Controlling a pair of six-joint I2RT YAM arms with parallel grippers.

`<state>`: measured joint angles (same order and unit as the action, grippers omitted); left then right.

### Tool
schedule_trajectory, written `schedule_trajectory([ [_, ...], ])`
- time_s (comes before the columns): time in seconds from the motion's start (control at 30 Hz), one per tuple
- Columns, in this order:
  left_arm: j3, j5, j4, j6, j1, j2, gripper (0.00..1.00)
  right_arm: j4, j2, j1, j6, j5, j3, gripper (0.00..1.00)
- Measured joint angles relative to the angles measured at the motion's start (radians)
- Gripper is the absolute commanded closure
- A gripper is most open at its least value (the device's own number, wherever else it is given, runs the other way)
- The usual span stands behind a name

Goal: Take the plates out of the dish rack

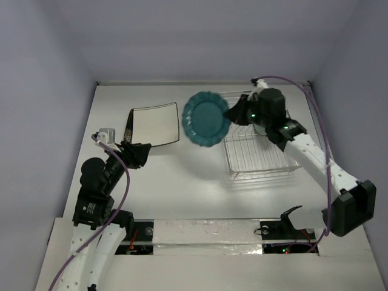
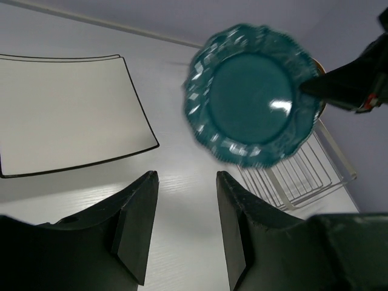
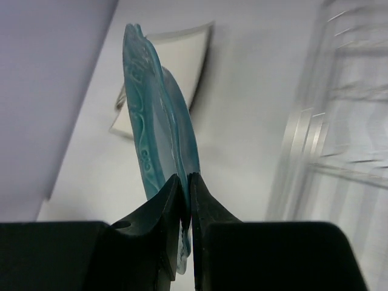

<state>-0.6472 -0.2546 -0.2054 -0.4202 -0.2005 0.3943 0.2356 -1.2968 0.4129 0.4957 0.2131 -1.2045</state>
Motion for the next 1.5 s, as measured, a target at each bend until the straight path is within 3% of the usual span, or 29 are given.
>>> schedule_trajectory([
  [0.17,0.000,0.002,0.000,0.000,0.009,-0.006,0.61,-0.199,-0.148,0.249,0.135,0.058,0.096,1.00],
  [0.3,0.000,0.001,0.000,0.000,0.012,-0.017,0.61,-0.327,-0.242,0.372,0.237,0.084,0.185,1.00],
  [0.6,0.000,0.001,0.000,0.000,0.012,-0.017,0.61,-0.582,-0.525,0.458,0.393,0.093,0.202,1.00],
  [0.77,0.000,0.000,0.000,0.000,0.013,-0.017,0.61,-0.676,-0.595,0.465,0.460,0.093,0.204,1.00],
  [0.83,0.000,0.000,0.000,0.000,0.013,-0.017,0.61,-0.709,-0.616,0.466,0.475,0.085,0.204,0.93],
  [0.87,0.000,0.000,0.000,0.000,0.013,-0.017,0.61,-0.723,-0.629,0.467,0.481,0.080,0.204,0.79],
  [0.97,0.000,0.000,0.000,0.000,0.013,-0.017,0.61,-0.747,-0.667,0.467,0.504,0.075,0.204,0.58],
  [1.13,0.000,0.000,0.000,0.000,0.013,-0.017,0.61,-0.732,-0.708,0.472,0.491,0.061,0.194,0.41],
  [1.27,0.000,0.000,0.000,0.000,0.013,-0.017,0.61,-0.699,-0.678,0.473,0.456,0.024,0.189,0.13],
  [1.43,0.000,0.000,0.000,0.000,0.013,-0.017,0.61,-0.519,-0.536,0.473,0.352,-0.097,0.179,0.08],
  [1.5,0.000,0.000,0.000,0.000,0.013,-0.017,0.61,-0.417,-0.450,0.473,0.299,-0.182,0.171,0.18],
])
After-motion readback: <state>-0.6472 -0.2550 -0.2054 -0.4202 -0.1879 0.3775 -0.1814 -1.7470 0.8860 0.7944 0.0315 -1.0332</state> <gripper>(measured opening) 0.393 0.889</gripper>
